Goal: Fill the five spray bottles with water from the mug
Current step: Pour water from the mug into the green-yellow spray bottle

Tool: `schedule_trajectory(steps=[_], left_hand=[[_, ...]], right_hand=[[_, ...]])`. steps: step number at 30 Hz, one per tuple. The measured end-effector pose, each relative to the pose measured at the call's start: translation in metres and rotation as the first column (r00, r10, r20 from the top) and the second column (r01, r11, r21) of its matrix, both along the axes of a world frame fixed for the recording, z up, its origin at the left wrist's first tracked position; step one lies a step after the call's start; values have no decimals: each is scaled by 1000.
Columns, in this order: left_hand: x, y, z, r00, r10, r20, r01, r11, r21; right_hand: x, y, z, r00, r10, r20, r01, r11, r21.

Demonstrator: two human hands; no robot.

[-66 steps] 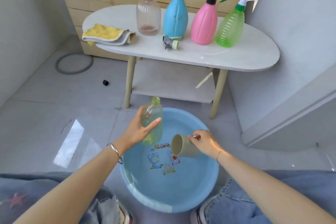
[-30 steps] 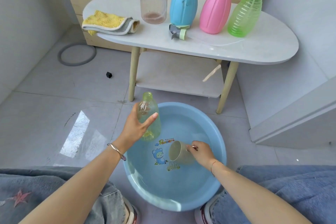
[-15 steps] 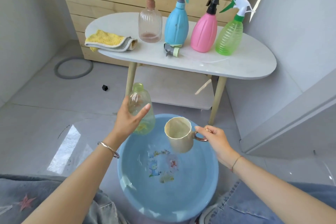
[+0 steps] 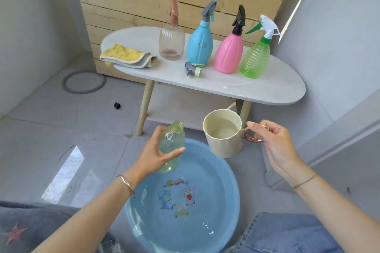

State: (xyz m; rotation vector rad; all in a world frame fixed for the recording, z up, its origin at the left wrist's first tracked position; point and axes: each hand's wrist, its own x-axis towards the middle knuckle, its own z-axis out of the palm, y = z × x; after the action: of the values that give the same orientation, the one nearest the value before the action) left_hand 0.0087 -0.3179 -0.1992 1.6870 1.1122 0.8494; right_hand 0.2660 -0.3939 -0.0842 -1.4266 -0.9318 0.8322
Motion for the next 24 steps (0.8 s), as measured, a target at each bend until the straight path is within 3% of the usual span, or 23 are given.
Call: schedule_trajectory(steps=[8, 24], left_hand=[[14, -7, -10, 981, -108, -164, 105, 994, -28], [21, -11, -32, 961, -176, -212, 169, 984, -47]], right_hand=[[2, -2, -10, 999, 13, 44, -12, 1000, -6], [3, 0, -10, 972, 51, 228, -28, 995, -100]])
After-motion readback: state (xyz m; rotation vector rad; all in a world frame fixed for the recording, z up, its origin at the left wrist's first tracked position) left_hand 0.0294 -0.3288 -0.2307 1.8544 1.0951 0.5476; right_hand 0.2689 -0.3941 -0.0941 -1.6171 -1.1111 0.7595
